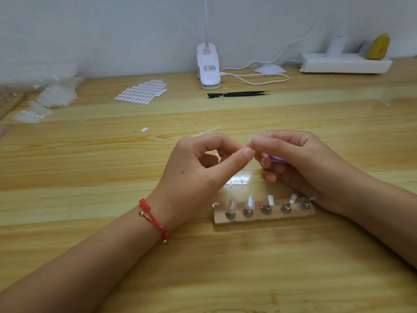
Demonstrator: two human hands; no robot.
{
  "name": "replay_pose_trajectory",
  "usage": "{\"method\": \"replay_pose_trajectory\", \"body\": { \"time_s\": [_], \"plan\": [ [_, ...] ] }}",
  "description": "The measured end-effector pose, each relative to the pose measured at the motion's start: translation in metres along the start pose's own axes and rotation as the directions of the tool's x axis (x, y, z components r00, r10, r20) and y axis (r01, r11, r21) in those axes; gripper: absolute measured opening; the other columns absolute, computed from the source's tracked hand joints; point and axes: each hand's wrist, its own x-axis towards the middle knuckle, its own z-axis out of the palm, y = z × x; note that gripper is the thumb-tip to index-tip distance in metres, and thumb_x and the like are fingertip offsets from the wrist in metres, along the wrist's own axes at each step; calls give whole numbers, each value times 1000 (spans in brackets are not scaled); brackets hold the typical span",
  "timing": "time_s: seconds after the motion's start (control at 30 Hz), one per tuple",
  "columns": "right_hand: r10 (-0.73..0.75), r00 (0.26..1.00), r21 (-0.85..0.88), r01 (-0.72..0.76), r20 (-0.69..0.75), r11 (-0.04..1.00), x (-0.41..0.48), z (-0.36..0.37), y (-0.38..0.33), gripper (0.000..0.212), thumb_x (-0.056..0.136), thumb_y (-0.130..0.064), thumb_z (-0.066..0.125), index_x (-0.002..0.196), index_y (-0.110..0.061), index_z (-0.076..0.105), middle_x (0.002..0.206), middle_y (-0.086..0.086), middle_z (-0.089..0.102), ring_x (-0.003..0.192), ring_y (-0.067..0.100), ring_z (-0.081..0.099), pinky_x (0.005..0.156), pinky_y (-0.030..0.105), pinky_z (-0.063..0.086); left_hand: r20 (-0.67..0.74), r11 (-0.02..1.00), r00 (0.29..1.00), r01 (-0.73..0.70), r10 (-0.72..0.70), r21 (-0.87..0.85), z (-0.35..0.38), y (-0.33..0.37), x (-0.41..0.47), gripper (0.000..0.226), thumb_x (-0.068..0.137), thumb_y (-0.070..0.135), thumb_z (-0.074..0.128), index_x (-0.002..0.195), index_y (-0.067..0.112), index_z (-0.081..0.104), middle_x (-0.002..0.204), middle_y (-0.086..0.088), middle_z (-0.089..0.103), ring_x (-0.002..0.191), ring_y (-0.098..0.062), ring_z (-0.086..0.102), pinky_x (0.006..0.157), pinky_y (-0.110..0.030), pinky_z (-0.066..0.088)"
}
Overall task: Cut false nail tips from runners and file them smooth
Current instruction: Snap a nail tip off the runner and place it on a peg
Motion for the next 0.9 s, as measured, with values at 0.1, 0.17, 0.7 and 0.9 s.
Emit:
{"method": "replay_pose_trajectory", "body": {
  "time_s": [0.1, 0.17, 0.7, 0.9],
  "plan": [
    [11, 1000, -5, -11, 13, 1000, 0, 0, -1, 16, 69, -35, 73, 66, -19, 74, 60, -4, 50, 51, 5, 42, 51, 16, 44, 18, 1000, 1000, -22, 22, 16, 1, -2, -1, 12, 78, 31, 70, 70, 22, 70, 65, -15, 57, 49, -23, 42, 46, -35, 30],
    [13, 999, -9, -13, 33, 1000, 0, 0, -2, 17, 74, -31, 72, 61, -20, 72, 59, -4, 50, 51, 5, 45, 51, 16, 44, -3, 999, 999, -31, 32, 34, 1, -3, -1, 10, 76, 33, 71, 72, 25, 68, 56, 1, 51, 47, -13, 39, 44, -25, 28],
    [106, 994, 319, -99, -3, 942, 5, -10, -4, 14, 80, -25, 66, 78, -16, 77, 60, -2, 48, 48, 6, 45, 47, 19, 43, 84, 973, 983, -173, 162, 150, -7, 7, -10, 20, 72, 35, 74, 90, 26, 74, 69, 11, 48, 55, -6, 40, 57, -17, 34],
    [104, 994, 309, -109, 31, 945, 5, -10, -3, 12, 79, -22, 66, 75, -18, 77, 61, -3, 47, 47, 5, 45, 48, 18, 43, 242, 961, 962, -182, 129, 210, -1, 9, -15, 18, 67, 39, 72, 82, 29, 73, 76, 8, 54, 74, -15, 50, 72, -19, 39]
  ]
}}
